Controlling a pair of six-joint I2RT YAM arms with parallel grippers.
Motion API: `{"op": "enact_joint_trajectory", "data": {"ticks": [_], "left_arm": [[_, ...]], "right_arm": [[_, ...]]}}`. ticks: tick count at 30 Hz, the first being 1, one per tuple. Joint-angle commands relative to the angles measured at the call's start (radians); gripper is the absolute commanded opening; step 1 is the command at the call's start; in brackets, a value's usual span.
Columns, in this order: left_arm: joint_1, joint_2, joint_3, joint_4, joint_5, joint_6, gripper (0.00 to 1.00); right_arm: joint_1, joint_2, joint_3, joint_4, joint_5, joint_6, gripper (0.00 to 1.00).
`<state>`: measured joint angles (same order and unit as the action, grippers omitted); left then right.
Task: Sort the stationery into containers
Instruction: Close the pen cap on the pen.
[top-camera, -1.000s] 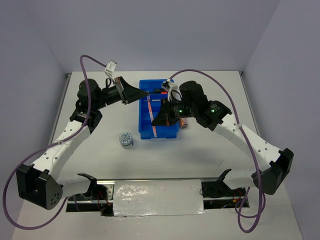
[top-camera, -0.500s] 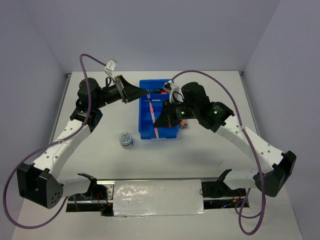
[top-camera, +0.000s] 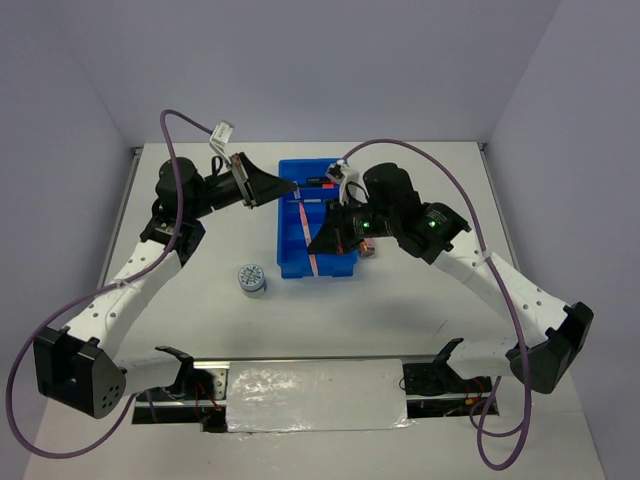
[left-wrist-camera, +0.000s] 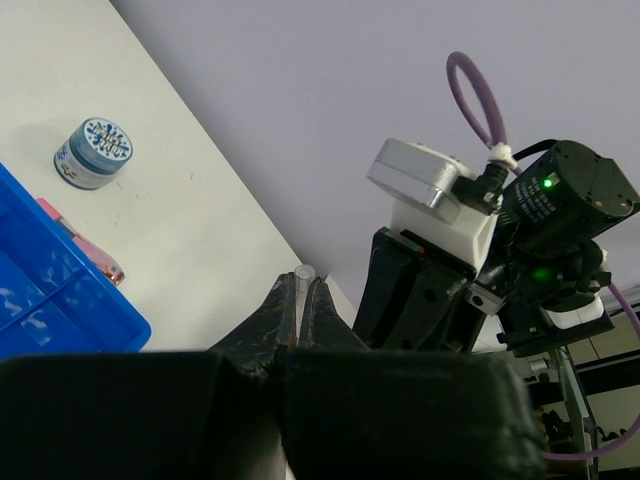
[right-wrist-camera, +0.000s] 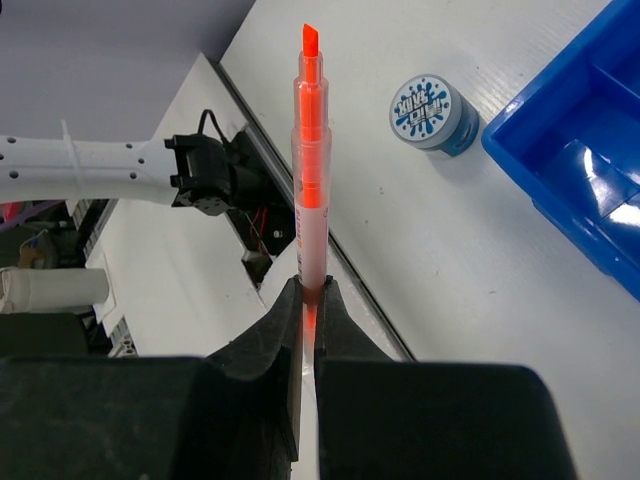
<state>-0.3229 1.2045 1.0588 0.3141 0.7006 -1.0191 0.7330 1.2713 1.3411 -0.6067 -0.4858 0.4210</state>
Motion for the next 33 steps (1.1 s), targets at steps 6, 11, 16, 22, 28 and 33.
{"op": "enact_joint_trajectory", "data": {"ticks": [6, 11, 16, 22, 28, 33], "left_arm": [[-0.002, -0.026, -0.020, 0.054, 0.011, 0.017, 0.00], [-0.001, -0.025, -0.013, 0.045, 0.019, 0.024, 0.00], [-0.001, -0.020, -0.008, 0.048, 0.020, 0.024, 0.00], [-0.002, -0.014, -0.010, 0.059, 0.034, 0.021, 0.00], [-0.001, -0.017, -0.016, 0.060, 0.057, 0.033, 0.00], [-0.002, -0.020, -0.022, 0.049, 0.080, 0.060, 0.00]], "right_arm": [[0.002, 0.013, 0.056, -0.001, -0.005, -0.011, 0.00], [0.002, 0.023, 0.061, 0.004, -0.004, -0.010, 0.00], [0.002, 0.034, 0.076, 0.001, 0.000, -0.011, 0.00], [-0.001, 0.051, 0.098, -0.008, 0.012, -0.016, 0.00], [-0.009, 0.068, 0.124, -0.013, 0.015, -0.021, 0.00], [-0.023, 0.092, 0.162, -0.022, 0.023, -0.030, 0.00]]}}
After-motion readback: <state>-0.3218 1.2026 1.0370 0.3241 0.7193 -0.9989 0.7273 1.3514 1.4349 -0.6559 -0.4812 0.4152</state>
